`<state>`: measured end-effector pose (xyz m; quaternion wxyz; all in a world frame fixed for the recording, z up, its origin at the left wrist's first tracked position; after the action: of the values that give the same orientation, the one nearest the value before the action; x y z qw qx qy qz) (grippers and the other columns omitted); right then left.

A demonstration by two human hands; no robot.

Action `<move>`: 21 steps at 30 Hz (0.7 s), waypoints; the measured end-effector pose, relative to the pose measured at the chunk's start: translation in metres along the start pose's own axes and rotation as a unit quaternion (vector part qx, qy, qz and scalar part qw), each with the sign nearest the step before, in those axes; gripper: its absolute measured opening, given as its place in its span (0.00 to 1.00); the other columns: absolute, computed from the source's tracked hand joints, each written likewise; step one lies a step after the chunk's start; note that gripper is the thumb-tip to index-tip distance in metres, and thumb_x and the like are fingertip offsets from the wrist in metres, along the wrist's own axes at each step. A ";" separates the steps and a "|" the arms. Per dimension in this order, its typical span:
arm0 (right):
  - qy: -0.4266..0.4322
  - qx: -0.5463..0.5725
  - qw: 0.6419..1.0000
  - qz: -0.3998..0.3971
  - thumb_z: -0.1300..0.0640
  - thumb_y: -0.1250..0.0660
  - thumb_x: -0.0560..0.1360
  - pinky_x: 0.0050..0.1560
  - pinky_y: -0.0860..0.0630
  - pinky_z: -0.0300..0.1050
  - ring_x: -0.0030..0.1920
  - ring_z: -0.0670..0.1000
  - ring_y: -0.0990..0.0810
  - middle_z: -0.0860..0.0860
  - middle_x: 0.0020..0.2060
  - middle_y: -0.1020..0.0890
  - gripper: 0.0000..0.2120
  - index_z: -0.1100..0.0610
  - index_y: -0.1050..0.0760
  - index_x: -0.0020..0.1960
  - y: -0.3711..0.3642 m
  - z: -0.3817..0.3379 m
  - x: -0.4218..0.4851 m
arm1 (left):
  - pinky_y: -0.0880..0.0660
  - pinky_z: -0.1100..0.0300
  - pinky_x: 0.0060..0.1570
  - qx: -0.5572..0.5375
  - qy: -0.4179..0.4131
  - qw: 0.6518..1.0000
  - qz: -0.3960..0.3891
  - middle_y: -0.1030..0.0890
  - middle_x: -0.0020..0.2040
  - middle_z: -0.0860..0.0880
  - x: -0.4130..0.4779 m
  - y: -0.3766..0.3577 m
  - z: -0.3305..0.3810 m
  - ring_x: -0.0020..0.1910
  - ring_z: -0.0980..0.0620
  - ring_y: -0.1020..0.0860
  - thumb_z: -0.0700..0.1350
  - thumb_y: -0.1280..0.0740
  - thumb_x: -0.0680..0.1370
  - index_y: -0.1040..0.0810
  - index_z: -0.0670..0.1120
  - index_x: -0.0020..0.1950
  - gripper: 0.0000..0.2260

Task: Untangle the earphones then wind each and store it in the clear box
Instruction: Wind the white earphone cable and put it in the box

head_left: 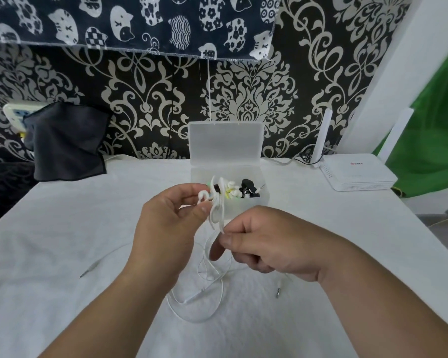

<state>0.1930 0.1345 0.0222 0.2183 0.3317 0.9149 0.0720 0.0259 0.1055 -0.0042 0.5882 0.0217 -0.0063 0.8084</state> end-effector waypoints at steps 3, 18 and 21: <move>0.022 0.037 0.999 -0.003 0.57 0.40 0.83 0.26 0.41 0.35 0.25 0.46 0.39 0.50 0.27 0.34 0.14 0.58 0.18 0.45 0.002 -0.004 -0.004 | 0.19 0.48 0.54 0.017 -0.006 1.000 -0.011 0.15 0.43 0.47 -0.001 -0.003 0.000 0.42 0.46 0.16 0.37 0.29 0.76 0.16 0.51 0.49 0.09; 0.069 -0.017 0.929 0.363 0.55 0.33 0.79 0.33 0.41 0.40 0.21 0.40 0.31 0.39 0.17 0.32 0.11 0.57 0.19 0.40 0.039 -0.005 -0.014 | 0.18 0.55 0.46 -0.036 0.030 0.982 -0.185 0.18 0.48 0.38 -0.009 -0.012 0.005 0.43 0.45 0.16 0.33 0.34 0.79 0.17 0.43 0.53 0.09; 0.028 -0.001 0.936 0.350 0.54 0.33 0.79 0.34 0.39 0.40 0.23 0.39 0.31 0.38 0.19 0.29 0.13 0.55 0.20 0.37 0.036 0.003 -0.008 | 0.22 0.61 0.41 -0.082 0.033 0.975 -0.204 0.18 0.44 0.41 -0.009 -0.013 0.007 0.39 0.49 0.19 0.35 0.34 0.78 0.18 0.42 0.53 0.07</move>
<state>0.2205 0.1577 0.0322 0.1538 0.6286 0.7466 0.1544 0.0413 0.1006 0.0018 0.7404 -0.0520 -0.0483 0.6684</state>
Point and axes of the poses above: each hand's wrist, its own x-axis towards the middle knuckle, its own y-axis out of the back of the hand, z = x × y, the point moved 1 cm from there along x, towards the middle knuckle
